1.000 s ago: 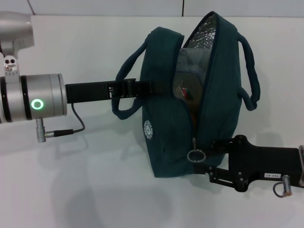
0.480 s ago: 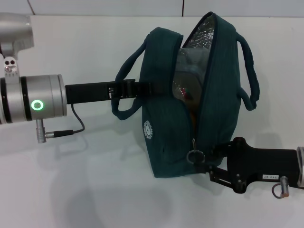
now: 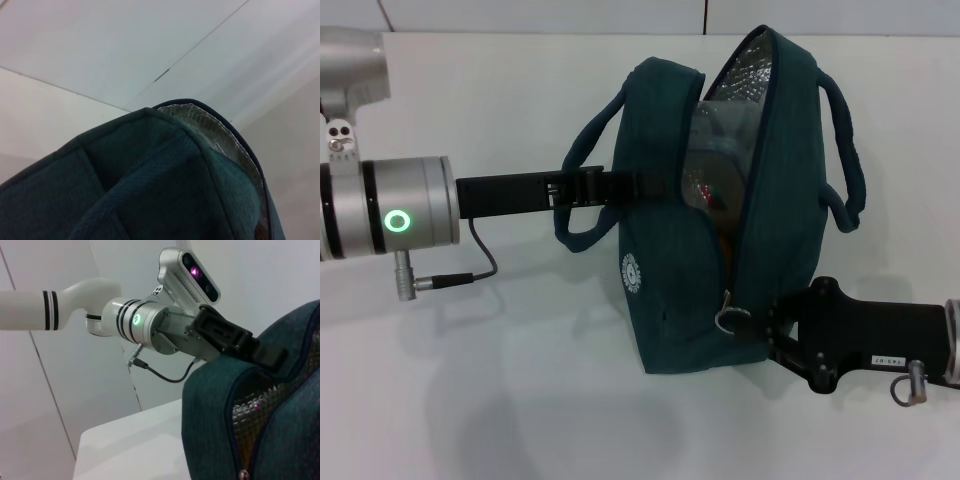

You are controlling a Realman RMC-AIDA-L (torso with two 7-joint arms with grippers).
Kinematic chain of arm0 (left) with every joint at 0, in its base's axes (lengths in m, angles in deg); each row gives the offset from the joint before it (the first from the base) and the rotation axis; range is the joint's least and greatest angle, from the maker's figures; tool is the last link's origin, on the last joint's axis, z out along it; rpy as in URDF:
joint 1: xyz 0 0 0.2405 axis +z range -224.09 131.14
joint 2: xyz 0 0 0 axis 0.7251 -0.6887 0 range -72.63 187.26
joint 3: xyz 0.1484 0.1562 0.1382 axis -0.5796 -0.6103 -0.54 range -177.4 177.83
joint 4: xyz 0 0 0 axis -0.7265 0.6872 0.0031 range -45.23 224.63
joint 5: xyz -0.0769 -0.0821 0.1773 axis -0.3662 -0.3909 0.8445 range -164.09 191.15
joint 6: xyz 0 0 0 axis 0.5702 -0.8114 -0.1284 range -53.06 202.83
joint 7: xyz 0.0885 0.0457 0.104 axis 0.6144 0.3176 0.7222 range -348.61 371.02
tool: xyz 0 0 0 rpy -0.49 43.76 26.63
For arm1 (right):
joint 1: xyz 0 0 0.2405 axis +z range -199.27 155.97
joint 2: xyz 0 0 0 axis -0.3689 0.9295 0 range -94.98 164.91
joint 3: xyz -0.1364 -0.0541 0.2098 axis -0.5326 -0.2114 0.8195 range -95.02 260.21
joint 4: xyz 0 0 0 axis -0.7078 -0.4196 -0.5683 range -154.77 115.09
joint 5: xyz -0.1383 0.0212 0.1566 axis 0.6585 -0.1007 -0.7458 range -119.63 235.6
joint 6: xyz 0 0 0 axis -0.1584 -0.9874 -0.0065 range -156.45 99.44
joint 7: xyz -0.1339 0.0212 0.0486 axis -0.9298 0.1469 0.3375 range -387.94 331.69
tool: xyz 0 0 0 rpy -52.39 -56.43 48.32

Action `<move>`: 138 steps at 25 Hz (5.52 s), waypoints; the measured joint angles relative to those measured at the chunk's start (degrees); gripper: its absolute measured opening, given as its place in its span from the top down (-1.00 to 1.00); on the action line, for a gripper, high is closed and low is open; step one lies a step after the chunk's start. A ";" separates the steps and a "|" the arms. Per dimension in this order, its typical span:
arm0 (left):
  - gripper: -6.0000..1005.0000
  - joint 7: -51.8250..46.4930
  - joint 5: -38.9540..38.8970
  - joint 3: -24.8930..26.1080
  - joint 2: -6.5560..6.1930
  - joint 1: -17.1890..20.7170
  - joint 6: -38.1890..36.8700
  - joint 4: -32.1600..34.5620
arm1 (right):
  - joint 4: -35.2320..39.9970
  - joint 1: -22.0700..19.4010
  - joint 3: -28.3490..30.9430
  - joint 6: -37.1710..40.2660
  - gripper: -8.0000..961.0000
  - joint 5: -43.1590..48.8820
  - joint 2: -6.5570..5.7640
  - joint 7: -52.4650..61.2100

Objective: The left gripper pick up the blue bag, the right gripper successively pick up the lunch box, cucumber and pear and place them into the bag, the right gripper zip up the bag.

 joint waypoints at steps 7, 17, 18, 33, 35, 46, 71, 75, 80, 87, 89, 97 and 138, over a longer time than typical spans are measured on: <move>0.88 0.49 -0.86 0.29 -0.16 0.16 -0.16 -1.00 | 0.63 -1.52 0.06 3.94 0.97 -2.51 -0.32 -3.08; 0.79 8.84 -4.29 6.65 -0.38 -2.06 -7.79 -10.85 | 1.58 -1.81 0.06 4.62 0.97 -3.33 -0.31 -3.46; 0.70 9.19 -4.29 6.68 -0.38 -2.06 -7.90 -11.01 | 1.59 -1.73 0.06 4.62 0.97 -3.59 -0.28 -3.51; -0.22 13.46 -4.55 11.91 -0.33 -1.45 -12.79 -11.82 | 4.38 -0.96 -0.05 6.74 0.97 -11.89 -0.15 -5.97; -0.25 14.47 -4.65 13.26 -0.33 -1.40 -13.39 -11.85 | 4.58 -0.60 -0.09 6.72 0.97 -12.80 -0.10 -5.98; -0.25 18.38 -5.28 17.84 -0.45 0.66 -15.38 -11.96 | 6.12 3.74 0.05 1.27 0.97 -15.16 -0.26 -4.04; -0.24 24.83 -2.72 24.47 -1.92 1.85 -16.14 -11.79 | 6.27 8.81 -4.09 -0.54 0.96 -16.59 0.00 -3.01; -0.24 25.94 -2.47 25.24 -1.78 1.79 -15.63 -11.86 | 6.22 8.55 -4.15 -0.34 0.96 -16.91 0.00 -3.06; -0.24 27.75 -2.47 28.40 -1.49 3.05 -15.92 -11.89 | 7.21 8.90 -4.58 -0.33 0.96 -18.10 -0.01 -3.25; -0.24 28.12 -2.35 28.77 -1.73 6.05 -16.27 -11.53 | 7.53 13.00 -5.85 -2.43 0.96 -19.68 0.00 -3.22; -0.24 28.34 -2.27 28.71 -1.78 6.63 -16.32 -11.64 | 7.50 14.00 -7.99 -3.58 0.96 -21.01 0.01 -3.33; -0.23 30.54 -0.16 28.49 -0.37 5.41 -16.36 -12.54 | 7.84 15.01 -13.07 -7.07 0.96 -24.22 -0.01 -3.58; 0.62 38.28 0.60 25.36 -0.11 -1.30 -15.24 -20.76 | 7.80 14.30 -14.09 -8.45 0.96 -27.53 0.00 -4.43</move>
